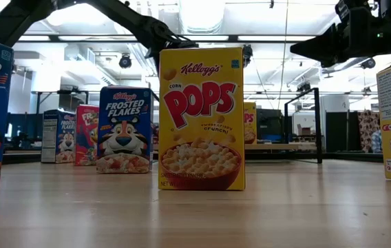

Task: Stack cereal on shelf
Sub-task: Put the right red cereal box on the shelf

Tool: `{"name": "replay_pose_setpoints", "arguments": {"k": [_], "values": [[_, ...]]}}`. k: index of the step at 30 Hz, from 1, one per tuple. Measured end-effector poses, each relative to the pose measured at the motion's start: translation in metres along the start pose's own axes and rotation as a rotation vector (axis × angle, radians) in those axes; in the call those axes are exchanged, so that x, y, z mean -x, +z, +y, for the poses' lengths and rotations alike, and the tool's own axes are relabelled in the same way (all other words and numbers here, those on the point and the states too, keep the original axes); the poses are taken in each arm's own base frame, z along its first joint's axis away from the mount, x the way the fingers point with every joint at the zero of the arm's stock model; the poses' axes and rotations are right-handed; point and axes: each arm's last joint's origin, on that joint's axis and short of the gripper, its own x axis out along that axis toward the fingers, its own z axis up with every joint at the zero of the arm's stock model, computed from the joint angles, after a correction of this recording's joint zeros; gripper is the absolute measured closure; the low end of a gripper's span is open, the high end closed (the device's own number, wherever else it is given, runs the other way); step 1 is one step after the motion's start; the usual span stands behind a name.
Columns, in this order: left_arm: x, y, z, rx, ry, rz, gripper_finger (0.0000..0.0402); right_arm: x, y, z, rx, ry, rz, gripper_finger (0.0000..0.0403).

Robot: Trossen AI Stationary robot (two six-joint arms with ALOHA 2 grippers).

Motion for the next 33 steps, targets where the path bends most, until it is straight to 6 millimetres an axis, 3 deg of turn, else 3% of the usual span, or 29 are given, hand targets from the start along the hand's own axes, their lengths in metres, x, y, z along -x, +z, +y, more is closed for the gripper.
{"name": "replay_pose_setpoints", "arguments": {"k": [33], "values": [[0.0005, 0.0019, 0.0036, 0.156, 0.028, -0.022, 0.0401, 0.0, 0.0, 0.0, 0.0, 0.0, 0.0, 0.0394]]}}
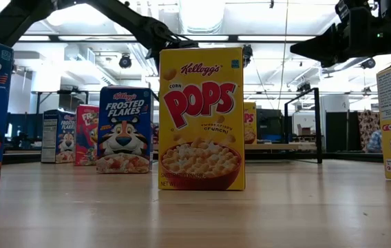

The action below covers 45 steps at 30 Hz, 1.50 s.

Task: Stack cereal on shelf
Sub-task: Put the right red cereal box on the shelf, then put the right blue cereal box on the shelf

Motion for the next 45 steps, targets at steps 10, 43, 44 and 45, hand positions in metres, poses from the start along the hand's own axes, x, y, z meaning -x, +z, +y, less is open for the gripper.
{"name": "replay_pose_setpoints", "arguments": {"k": [10, 43, 44, 45], "values": [[0.051, 0.006, -0.003, -0.02, 0.007, -0.109, 0.0401, 0.0, 0.0, 0.0, -0.043, 0.0, -0.001, 0.0394], [0.186, -0.082, -0.167, -0.244, -0.434, -0.077, 0.0397, 0.0, -0.002, 0.001, -0.183, 0.035, 0.022, 0.0394], [0.186, -0.088, -0.165, -0.219, -0.437, -0.083, 0.0393, 0.0, -0.002, 0.001, -0.183, 0.035, 0.023, 0.0394], [0.186, -0.093, -0.164, -0.195, -0.44, -0.09, 0.0387, 0.0, -0.002, 0.002, -0.182, 0.035, 0.024, 0.0394]]}}
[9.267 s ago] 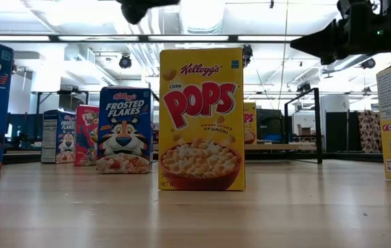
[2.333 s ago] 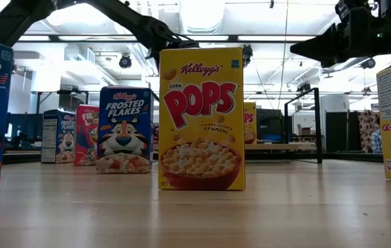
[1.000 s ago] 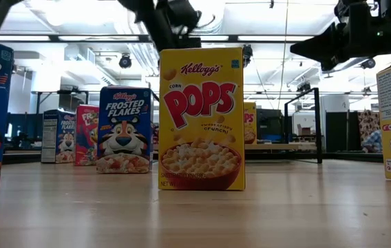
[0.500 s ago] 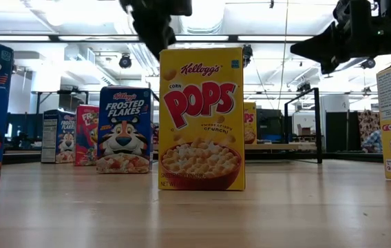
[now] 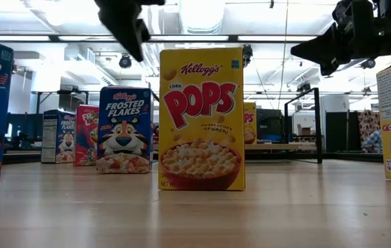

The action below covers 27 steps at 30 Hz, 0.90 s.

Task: Stack cereal on shelf
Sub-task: Put the right blue cereal box on the shelf

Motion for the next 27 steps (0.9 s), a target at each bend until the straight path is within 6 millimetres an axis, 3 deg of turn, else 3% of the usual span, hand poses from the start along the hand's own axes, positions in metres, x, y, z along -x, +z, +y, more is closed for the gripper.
{"name": "replay_pose_setpoints", "arguments": {"k": [9, 19, 27], "values": [[-0.004, -0.034, 0.002, 0.089, -0.01, -0.12, 0.0301, 0.0, 0.0, 0.0, 0.004, -0.003, 0.001, 0.0394], [-0.024, -0.038, 0.0, 0.081, 0.032, -0.116, 0.0173, 0.0, 0.0, 0.0, 0.004, -0.003, 0.003, 0.0394], [-0.033, -0.036, -0.003, 0.058, 0.031, -0.097, 0.0141, 0.0, -0.001, 0.0, 0.014, -0.004, 0.016, 0.0394]]}}
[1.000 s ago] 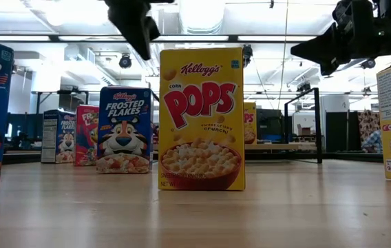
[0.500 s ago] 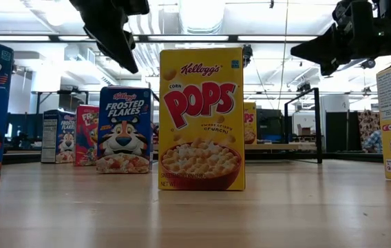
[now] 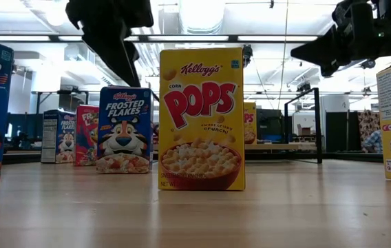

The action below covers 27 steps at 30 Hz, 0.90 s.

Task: Stack cereal on shelf
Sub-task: Put the right blue cereal box on the shelf

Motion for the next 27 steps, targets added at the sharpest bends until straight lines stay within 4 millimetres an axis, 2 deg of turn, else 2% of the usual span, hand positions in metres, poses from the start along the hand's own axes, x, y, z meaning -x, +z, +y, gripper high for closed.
{"name": "replay_pose_setpoints", "arguments": {"k": [17, 27], "values": [[-0.024, -0.002, -0.005, -0.011, -0.017, 0.085, 0.0145, 0.0, 0.0, 0.0, 0.001, 0.0, 0.003, 0.0394], [-0.025, -0.003, -0.006, -0.016, -0.018, 0.088, 0.0212, 0.0, 0.0, 0.0, 0.003, 0.0, 0.002, 0.0394]]}}
